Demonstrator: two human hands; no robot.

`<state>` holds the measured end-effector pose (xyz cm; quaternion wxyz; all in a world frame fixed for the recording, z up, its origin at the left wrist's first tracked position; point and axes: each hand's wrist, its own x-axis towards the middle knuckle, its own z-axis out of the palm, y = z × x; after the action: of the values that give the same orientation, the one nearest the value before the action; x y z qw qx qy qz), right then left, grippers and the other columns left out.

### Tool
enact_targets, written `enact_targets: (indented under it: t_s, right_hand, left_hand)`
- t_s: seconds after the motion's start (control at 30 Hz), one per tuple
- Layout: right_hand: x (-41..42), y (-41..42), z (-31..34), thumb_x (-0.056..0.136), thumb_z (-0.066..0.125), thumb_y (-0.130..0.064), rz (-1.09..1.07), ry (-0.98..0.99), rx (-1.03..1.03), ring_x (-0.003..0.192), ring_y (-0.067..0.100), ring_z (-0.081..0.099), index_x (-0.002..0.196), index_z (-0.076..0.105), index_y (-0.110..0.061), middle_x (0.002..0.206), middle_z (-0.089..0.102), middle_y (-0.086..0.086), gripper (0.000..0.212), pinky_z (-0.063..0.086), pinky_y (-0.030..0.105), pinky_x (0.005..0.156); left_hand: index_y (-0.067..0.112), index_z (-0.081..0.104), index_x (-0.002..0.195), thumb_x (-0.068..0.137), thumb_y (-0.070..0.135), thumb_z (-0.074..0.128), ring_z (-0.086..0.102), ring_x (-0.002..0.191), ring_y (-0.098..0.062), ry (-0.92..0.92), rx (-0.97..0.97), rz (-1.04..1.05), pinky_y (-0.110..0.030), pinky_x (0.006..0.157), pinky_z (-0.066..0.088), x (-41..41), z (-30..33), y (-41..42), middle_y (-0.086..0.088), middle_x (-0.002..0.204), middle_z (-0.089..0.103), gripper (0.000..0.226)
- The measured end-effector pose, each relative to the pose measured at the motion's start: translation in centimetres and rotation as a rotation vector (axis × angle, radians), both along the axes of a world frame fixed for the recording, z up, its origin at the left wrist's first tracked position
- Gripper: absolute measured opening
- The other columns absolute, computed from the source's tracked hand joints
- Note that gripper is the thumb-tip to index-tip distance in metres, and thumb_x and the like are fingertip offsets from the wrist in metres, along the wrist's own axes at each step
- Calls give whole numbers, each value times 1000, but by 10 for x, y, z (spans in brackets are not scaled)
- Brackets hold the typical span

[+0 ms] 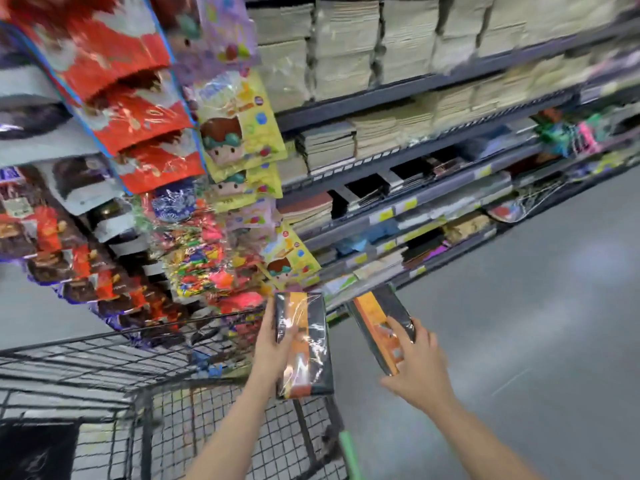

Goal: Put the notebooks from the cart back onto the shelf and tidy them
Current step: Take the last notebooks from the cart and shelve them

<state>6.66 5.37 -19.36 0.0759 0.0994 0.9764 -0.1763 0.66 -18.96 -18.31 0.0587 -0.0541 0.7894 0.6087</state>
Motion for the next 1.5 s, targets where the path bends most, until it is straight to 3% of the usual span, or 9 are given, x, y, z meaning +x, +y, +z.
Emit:
enact_targets:
  t_s: [0.37, 0.63, 0.8, 1.03, 1.13, 1.2, 1.27, 1.4, 1.5]
  right_hand:
    - [-39, 261, 6, 45, 57, -55, 34, -5, -7, 118, 34, 37, 138, 30, -31, 141, 32, 13, 99, 36, 42, 96]
    - [-100, 369, -15, 46, 56, -51, 7, 11, -50, 115, 32, 34, 134, 35, -29, 139, 32, 12, 93, 34, 41, 97]
    - [-170, 424, -22, 47, 58, -49, 21, 30, -33, 116, 33, 35, 136, 34, -19, 139, 32, 14, 97, 33, 43, 98]
    - [-275, 508, -23, 50, 64, -48, 17, -9, -12, 118, 33, 34, 138, 29, -17, 141, 30, 14, 99, 33, 44, 99]
    - [-307, 534, -18, 52, 67, -46, 20, -8, -40, 119, 31, 31, 138, 27, -18, 141, 28, 13, 99, 32, 43, 101]
    - [-325, 550, -16, 54, 68, -45, 34, -7, -46, 119, 29, 29, 139, 26, -18, 142, 27, 12, 99, 32, 42, 102]
    - [-344, 566, -13, 53, 67, -47, 66, -3, -51, 120, 27, 27, 139, 24, -19, 143, 25, 10, 100, 33, 41, 102]
    - [-380, 596, -8, 53, 66, -46, 128, 21, -51, 124, 28, 26, 139, 26, -19, 146, 23, 10, 98, 33, 42, 104]
    - [-409, 615, -8, 54, 62, -47, 184, 64, -77, 127, 30, 24, 140, 27, -19, 146, 23, 11, 97, 27, 43, 107]
  left_hand:
    - [14, 18, 145, 88, 0, 55, 22, 133, -2, 28, -37, 21, -6, 97, 20, -37, -2, 255, 14, 141, 22, 69]
    - [20, 21, 145, 88, 6, 58, 26, 134, -5, -15, -37, 40, -20, 106, 21, -102, -27, 354, 15, 141, 26, 69]
    - [24, 21, 146, 88, 12, 58, 42, 128, -17, -73, -63, 102, -23, 99, 38, -158, -47, 401, 2, 147, 33, 70]
    - [31, 20, 145, 89, 18, 58, 44, 128, -17, -103, 26, 163, -35, 106, 37, -259, -57, 484, 3, 145, 40, 69]
    - [24, 19, 146, 91, 11, 54, 57, 99, 4, -121, 38, 162, -6, 77, 44, -287, -50, 517, 1, 137, 47, 66]
    - [26, 19, 146, 92, 11, 53, 61, 92, 2, -125, 36, 169, -5, 66, 46, -302, -44, 532, 2, 130, 51, 66]
    - [32, 20, 145, 91, 16, 55, 62, 104, -13, -114, 27, 206, -15, 77, 49, -317, -45, 541, 2, 133, 52, 67]
    - [27, 21, 146, 91, 13, 55, 54, 99, 6, -97, 52, 279, -4, 74, 45, -336, -36, 566, 9, 140, 41, 66]
    - [33, 21, 145, 91, 16, 56, 52, 110, -4, -29, 22, 341, -16, 85, 44, -348, -29, 585, 14, 139, 37, 67]
